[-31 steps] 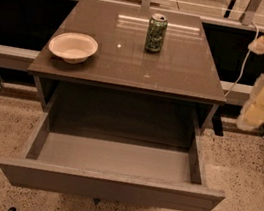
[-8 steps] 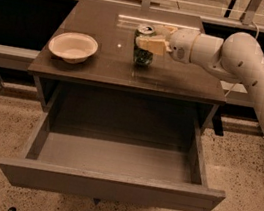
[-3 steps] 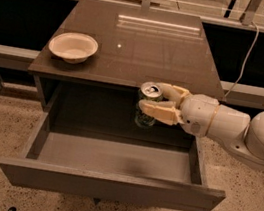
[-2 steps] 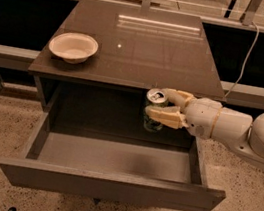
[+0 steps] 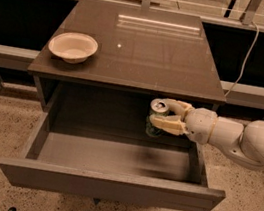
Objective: Place green can into top drawer
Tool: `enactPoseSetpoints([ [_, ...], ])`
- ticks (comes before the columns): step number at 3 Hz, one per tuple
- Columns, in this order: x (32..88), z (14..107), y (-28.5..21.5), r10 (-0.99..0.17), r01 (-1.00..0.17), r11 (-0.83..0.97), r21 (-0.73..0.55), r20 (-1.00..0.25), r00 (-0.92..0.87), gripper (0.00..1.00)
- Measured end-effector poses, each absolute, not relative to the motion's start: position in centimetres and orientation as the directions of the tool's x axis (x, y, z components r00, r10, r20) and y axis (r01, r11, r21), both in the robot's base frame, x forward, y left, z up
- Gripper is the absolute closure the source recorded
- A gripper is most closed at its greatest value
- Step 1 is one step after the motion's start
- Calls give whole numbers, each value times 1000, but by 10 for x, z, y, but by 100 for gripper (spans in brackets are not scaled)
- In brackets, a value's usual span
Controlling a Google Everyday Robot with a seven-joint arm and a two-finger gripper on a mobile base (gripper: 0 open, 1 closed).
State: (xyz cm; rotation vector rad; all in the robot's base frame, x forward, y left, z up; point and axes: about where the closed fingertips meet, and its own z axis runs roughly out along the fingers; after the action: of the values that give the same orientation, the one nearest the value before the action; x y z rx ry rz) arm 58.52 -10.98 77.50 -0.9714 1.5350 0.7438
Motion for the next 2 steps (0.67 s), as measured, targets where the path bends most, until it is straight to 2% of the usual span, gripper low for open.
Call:
enactPoseSetpoints([
  [2, 591, 746, -127, -137, -889, 457, -28, -990, -39, 100],
])
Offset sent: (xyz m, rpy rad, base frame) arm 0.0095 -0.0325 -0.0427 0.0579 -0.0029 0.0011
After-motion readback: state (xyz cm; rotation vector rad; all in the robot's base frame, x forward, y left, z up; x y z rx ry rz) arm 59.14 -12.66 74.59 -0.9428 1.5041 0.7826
